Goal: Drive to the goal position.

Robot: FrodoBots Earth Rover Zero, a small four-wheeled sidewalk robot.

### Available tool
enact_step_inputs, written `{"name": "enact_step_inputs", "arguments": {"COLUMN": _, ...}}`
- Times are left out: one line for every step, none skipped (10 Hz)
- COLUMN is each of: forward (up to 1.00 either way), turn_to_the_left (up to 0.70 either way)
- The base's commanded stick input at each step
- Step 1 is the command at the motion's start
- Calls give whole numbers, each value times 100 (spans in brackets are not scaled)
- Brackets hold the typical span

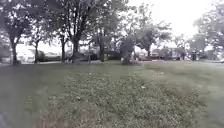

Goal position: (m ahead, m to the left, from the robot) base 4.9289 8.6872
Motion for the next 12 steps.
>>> {"name": "enact_step_inputs", "arguments": {"forward": 70, "turn_to_the_left": 0}}
{"name": "enact_step_inputs", "arguments": {"forward": 70, "turn_to_the_left": 0}}
{"name": "enact_step_inputs", "arguments": {"forward": 70, "turn_to_the_left": 0}}
{"name": "enact_step_inputs", "arguments": {"forward": 70, "turn_to_the_left": 0}}
{"name": "enact_step_inputs", "arguments": {"forward": 70, "turn_to_the_left": 0}}
{"name": "enact_step_inputs", "arguments": {"forward": 70, "turn_to_the_left": 0}}
{"name": "enact_step_inputs", "arguments": {"forward": 70, "turn_to_the_left": 0}}
{"name": "enact_step_inputs", "arguments": {"forward": 70, "turn_to_the_left": 0}}
{"name": "enact_step_inputs", "arguments": {"forward": 70, "turn_to_the_left": 11}}
{"name": "enact_step_inputs", "arguments": {"forward": 70, "turn_to_the_left": 35}}
{"name": "enact_step_inputs", "arguments": {"forward": 70, "turn_to_the_left": 32}}
{"name": "enact_step_inputs", "arguments": {"forward": 70, "turn_to_the_left": 18}}
